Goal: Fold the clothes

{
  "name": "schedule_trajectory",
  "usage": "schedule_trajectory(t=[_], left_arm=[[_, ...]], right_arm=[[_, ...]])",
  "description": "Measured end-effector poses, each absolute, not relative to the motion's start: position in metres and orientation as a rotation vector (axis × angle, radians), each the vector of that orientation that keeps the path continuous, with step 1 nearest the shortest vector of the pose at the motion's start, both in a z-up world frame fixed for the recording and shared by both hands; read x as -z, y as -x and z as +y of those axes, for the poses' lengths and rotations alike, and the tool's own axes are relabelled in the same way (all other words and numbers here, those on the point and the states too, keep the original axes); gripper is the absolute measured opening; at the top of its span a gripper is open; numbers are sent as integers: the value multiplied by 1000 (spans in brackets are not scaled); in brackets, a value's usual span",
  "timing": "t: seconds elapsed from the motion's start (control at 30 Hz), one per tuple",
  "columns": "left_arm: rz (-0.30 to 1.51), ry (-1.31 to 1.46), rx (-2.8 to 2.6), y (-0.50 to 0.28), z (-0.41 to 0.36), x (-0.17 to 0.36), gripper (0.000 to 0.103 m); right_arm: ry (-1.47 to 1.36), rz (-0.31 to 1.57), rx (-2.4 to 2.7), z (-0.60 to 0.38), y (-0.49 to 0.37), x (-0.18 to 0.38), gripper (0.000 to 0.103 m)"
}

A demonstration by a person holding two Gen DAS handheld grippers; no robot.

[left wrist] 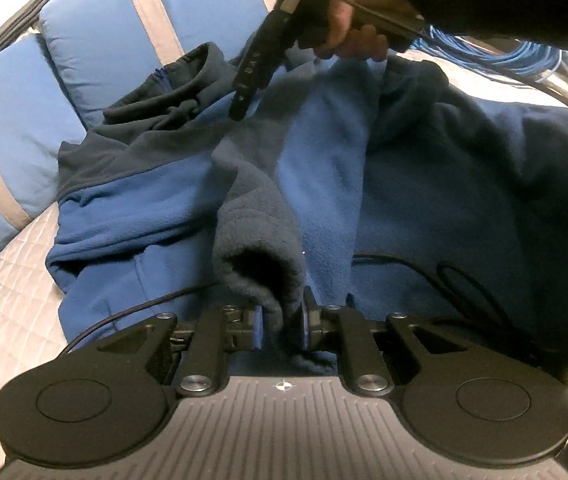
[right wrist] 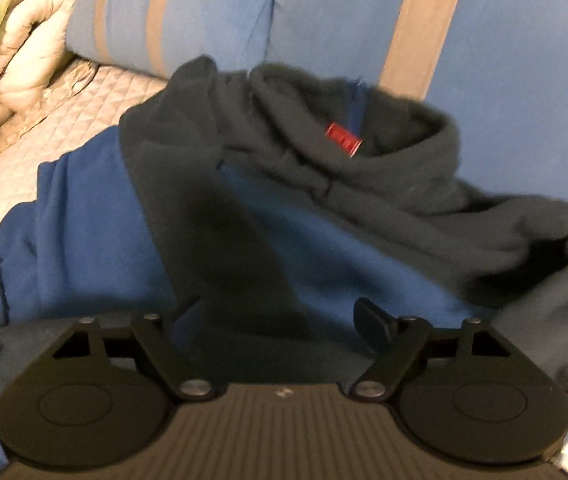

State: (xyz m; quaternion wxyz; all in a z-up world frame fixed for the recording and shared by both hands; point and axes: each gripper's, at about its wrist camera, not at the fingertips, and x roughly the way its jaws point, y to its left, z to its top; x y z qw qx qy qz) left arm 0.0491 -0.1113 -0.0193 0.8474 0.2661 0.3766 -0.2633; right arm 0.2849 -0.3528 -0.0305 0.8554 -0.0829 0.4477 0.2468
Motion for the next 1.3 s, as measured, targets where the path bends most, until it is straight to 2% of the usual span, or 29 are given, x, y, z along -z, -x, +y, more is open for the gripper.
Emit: schedule_trajectory(t=[0.37,0.4,0.43,0.47,0.5,0.57,0.97,1.03,1.07,1.1,1.13,1.2,1.3], left_arm=[[881,-485,521,-62,-103,17,14],[880,-491,524,-61,-103,17,14],[880,-495,525,-61,-104,17,14],[883,-494,525,-62,-103,17,13],[887,-491,525,-63,-103,17,13],[891,-483,526,-65,-102,15,13],[745,-334,351,-77,-75,-16,13],[765,-287,308,-89,-66,-16,13],[781,-261,289,-95,-62,-15,13],[805,-228,276,-102,-56,-13,13],[841,-185,272,-110,-50,-10,13],[913,-96,268,-122,-37,-4,13],[1008,36,272,-134,-20,4,13]], right_arm=[[175,990,-802,-370,-294,32,77],[188,1003,-803,-369,-295,36,74],[203,1014,-802,-367,-297,40,69],[211,1026,-805,-366,-297,45,54],[218,1038,-809,-364,-297,49,31],[231,1019,-810,-362,-293,51,7],[127,645,-642,-386,-264,-22,4],[138,621,-597,-381,-269,-26,5],[161,625,-563,-375,-272,-23,19],[185,630,-529,-369,-276,-20,40],[208,634,-494,-362,-279,-17,47],[246,599,-432,-359,-277,-18,73],[264,571,-239,-376,-270,-28,88]])
